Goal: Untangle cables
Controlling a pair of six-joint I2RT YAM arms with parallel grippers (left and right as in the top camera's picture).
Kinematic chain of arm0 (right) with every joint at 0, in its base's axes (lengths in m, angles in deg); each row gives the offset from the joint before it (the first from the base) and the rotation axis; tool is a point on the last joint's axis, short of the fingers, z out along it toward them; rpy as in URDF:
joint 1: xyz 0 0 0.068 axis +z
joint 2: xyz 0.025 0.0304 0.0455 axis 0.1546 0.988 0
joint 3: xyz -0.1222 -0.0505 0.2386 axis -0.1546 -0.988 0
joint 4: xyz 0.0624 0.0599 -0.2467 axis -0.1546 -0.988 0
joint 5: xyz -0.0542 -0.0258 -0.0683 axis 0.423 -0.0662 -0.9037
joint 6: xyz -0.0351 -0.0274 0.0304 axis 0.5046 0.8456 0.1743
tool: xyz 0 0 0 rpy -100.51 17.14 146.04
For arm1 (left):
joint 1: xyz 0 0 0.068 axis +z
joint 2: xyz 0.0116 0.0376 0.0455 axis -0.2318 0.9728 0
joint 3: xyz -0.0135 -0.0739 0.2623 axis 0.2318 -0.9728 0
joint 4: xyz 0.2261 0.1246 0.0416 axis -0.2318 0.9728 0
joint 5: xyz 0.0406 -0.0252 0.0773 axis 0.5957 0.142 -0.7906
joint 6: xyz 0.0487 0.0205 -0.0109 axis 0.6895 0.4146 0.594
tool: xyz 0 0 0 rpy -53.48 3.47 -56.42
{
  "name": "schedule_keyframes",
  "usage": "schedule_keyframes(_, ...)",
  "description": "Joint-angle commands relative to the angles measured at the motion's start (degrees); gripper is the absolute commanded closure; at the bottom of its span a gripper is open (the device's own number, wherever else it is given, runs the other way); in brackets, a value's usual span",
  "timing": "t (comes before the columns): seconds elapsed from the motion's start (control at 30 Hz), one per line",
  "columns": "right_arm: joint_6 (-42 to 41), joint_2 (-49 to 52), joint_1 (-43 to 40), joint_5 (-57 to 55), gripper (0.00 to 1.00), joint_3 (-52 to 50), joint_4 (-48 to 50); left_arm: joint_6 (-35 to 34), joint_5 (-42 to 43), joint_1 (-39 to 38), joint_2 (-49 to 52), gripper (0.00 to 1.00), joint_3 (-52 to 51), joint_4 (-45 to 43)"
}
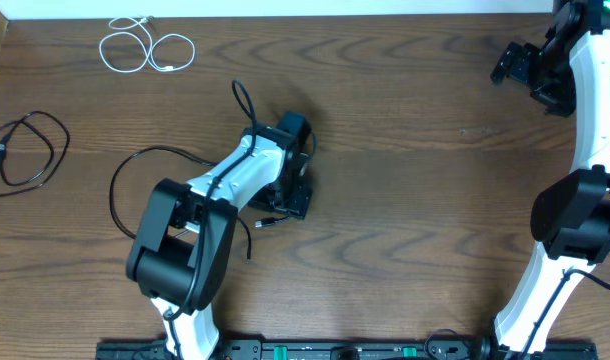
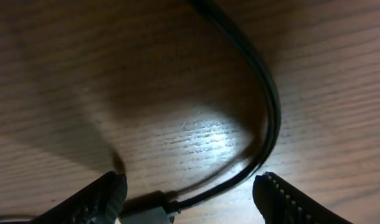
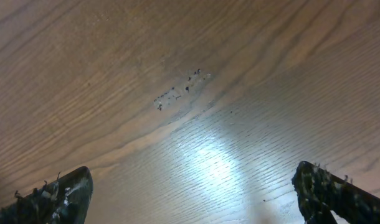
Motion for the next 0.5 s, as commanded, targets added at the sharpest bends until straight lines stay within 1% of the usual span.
schedule_keyframes(0.0,0.5,0.5,-0.1,-0.1,0.01,-0.1,-0.1,0.1,-1.2,-1.1,1.4,0.30,0.2,0.1)
schedule_keyframes(0.13,0.6,0.5,-0.1,-0.1,0.01,-0.1,-0.1,0.1,-1.2,-2.1,2.4,0.30,0.2,-0.3)
schedule_keyframes(0.2,0.5,0.5,-0.1,-0.1,0.01,-0.1,-0.1,0.1,-1.2,-2.4,2.8,0.36,0.2,-0.8)
schedule_keyframes(0.27,0.5,0.5,-0.1,-0.1,0.01,-0.1,-0.1,0.1,-1.2,-2.7,3.5,0.37,0.2,-1.3)
schedule_keyframes(0.3,0.5,0.5,-0.1,-0.1,0.01,-0.1,-0.1,0.0,-1.2,-2.6,4.1,0.41,0.2,-1.6)
schedule_keyframes(0.37,0.5,0.5,-0.1,-0.1,0.01,-0.1,-0.1,0.0,-1.2,-2.6,4.8,0.46,0.2,-1.9)
schedule_keyframes(0.43,0.5,0.5,-0.1,-0.1,0.01,-0.1,-0.1,0.0,-1.2,-2.6,5.2,0.57,0.1,-2.4)
schedule_keyframes(0.47,0.5,0.5,-0.1,-0.1,0.01,-0.1,-0.1,0.0,-1.2,-2.6,5.5,0.65,0.1,-2.7)
